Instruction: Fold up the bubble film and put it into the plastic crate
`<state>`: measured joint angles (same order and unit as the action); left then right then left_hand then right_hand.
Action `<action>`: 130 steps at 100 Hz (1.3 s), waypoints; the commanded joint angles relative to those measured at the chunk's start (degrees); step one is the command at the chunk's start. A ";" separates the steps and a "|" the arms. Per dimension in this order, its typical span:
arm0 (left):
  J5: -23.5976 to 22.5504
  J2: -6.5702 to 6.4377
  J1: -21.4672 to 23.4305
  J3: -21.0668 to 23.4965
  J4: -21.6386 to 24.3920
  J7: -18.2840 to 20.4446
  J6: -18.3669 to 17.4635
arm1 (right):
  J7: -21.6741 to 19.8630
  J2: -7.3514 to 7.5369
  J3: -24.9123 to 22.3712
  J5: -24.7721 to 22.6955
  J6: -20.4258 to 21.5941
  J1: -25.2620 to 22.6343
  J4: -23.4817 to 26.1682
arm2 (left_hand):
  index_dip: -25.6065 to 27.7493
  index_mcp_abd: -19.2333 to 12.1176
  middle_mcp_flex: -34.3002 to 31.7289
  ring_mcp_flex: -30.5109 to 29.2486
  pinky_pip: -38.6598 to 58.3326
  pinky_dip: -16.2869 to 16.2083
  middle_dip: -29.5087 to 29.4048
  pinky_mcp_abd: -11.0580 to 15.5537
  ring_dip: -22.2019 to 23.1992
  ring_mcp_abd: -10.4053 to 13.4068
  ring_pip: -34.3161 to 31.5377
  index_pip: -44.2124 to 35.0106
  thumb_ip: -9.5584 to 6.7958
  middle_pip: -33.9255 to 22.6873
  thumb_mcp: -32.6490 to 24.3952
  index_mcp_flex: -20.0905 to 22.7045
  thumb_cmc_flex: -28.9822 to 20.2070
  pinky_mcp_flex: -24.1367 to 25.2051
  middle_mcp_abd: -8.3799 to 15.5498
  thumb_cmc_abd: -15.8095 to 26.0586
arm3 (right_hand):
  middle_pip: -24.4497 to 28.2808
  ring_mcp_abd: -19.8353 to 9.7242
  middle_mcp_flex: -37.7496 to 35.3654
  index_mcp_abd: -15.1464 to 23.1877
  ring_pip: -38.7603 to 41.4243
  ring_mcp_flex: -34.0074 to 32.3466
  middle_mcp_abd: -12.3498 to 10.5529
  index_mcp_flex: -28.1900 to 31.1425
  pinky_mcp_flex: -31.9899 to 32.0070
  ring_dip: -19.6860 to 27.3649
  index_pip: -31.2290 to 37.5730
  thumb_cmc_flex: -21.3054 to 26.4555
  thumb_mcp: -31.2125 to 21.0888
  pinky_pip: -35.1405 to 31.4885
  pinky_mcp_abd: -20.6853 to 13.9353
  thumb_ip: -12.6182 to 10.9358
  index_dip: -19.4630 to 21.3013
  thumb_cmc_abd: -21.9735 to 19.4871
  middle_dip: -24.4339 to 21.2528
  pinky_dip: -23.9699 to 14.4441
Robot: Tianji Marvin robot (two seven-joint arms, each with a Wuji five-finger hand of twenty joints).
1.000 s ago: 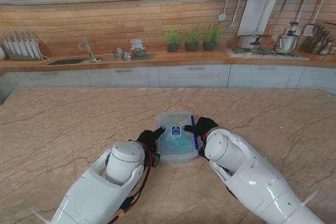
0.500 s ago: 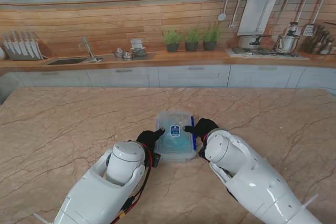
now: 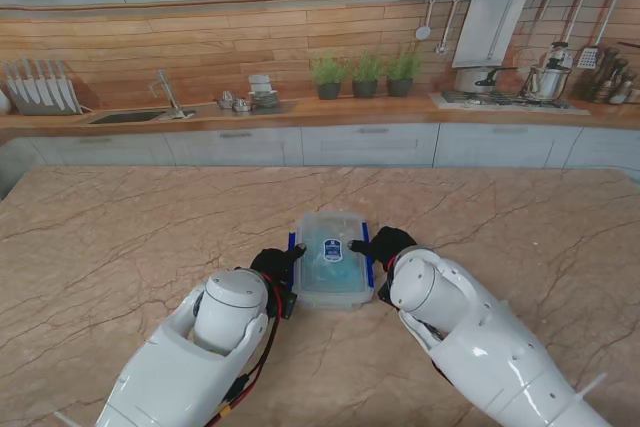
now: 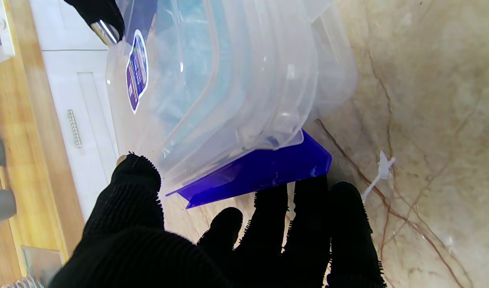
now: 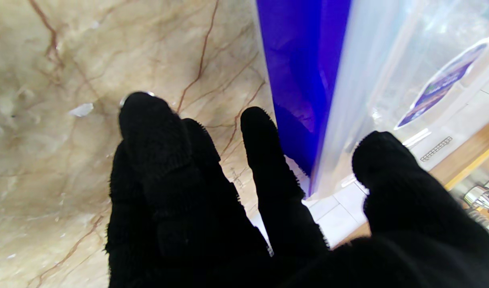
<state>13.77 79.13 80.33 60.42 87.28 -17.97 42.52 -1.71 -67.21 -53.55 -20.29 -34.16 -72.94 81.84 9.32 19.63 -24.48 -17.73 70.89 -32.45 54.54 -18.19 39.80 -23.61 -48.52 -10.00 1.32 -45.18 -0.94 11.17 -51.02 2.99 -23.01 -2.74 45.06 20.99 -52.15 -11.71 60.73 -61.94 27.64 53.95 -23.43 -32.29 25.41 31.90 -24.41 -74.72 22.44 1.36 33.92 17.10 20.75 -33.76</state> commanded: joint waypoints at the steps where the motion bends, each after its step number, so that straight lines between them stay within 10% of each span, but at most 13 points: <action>1: -0.13 -0.05 1.21 0.29 -0.80 -0.79 0.48 | -0.01 -0.25 0.04 -0.08 -0.08 -0.43 0.40 | 0.46 -1.18 -2.19 1.95 -8.52 1.37 1.58 -2.64 -0.08 -1.96 4.07 1.99 -1.28 -3.45 0.12 -1.99 -1.73 2.01 3.02 -2.33 | -0.84 1.30 0.76 1.43 -0.19 0.92 -0.38 -0.48 0.55 -0.83 -0.50 0.12 0.55 0.26 0.23 -2.59 0.65 -1.81 0.43 -1.38; 29: 1.73 0.54 1.40 0.82 -0.81 -2.68 -0.22 | 0.21 -0.30 -0.13 -0.09 -0.26 -0.65 0.47 | 3.66 0.13 -9.52 -3.51 -7.43 0.03 4.44 -4.66 -0.15 -3.29 1.08 -9.66 -1.06 -9.02 -8.83 -1.35 -1.11 -1.03 3.54 -9.89 | -0.88 1.35 0.80 1.44 -0.30 1.05 -0.42 -0.52 0.66 -0.93 -0.62 0.13 0.67 0.43 0.20 -2.70 0.78 -1.87 0.43 -1.55; 66: -0.90 -3.06 0.36 -1.82 0.14 7.26 -1.93 | -0.24 -0.20 -0.13 0.43 0.45 -0.67 0.49 | 8.34 -0.82 -23.34 -12.84 -5.86 -1.73 2.84 -8.47 -1.55 -5.84 -0.70 -18.46 0.31 -11.18 -13.70 23.33 0.36 -6.59 3.05 -12.02 | -0.94 1.51 0.74 1.44 -0.41 1.20 -0.33 -0.13 0.89 -1.04 -0.52 0.22 0.78 0.71 0.17 -2.79 1.02 -2.04 0.43 -1.69; 85: -11.63 -4.63 -1.03 -5.80 0.89 9.75 -0.76 | -1.20 0.17 0.17 0.30 1.62 -0.91 1.40 | 13.46 -0.83 -25.93 -14.54 -4.92 -3.56 0.15 -10.43 -3.82 -7.11 -1.25 -25.81 -0.19 -9.93 -3.27 29.14 -3.49 -7.85 1.99 -4.99 | -0.19 2.04 -2.60 1.55 0.72 -1.10 -0.55 3.48 -0.46 -1.33 2.02 0.86 0.79 -0.02 0.34 -2.80 2.26 -2.25 0.52 -2.05; 130: -28.31 -7.25 -7.19 -15.71 1.82 14.85 2.82 | -5.41 1.22 1.04 2.81 6.22 -1.18 5.93 | 26.62 -0.52 -35.21 -24.78 -0.04 -7.83 -3.47 -14.62 -5.90 -6.95 -5.77 -43.87 -0.02 -13.61 -2.36 30.30 -3.10 -16.71 4.06 -3.94 | 2.38 1.99 -7.99 1.41 6.40 -6.96 0.12 7.21 -5.66 -1.99 5.78 2.74 1.51 -6.10 -0.54 -2.77 4.03 -4.60 0.88 -3.77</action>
<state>-17.68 70.66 73.21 44.73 88.72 -3.15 45.83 -5.80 -64.66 -53.71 -18.60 -29.48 -74.18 85.34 35.06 27.24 -58.27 -40.87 68.46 -38.94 51.55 -30.84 34.60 -29.84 -52.85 -49.70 1.72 -56.83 -2.34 39.61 -50.59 -13.03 -20.99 -4.22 45.83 23.25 -57.73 -27.93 64.84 -66.49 30.02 56.32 -28.25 -33.65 26.27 33.07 -24.17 -76.72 22.34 -0.57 37.24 15.20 20.84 -35.96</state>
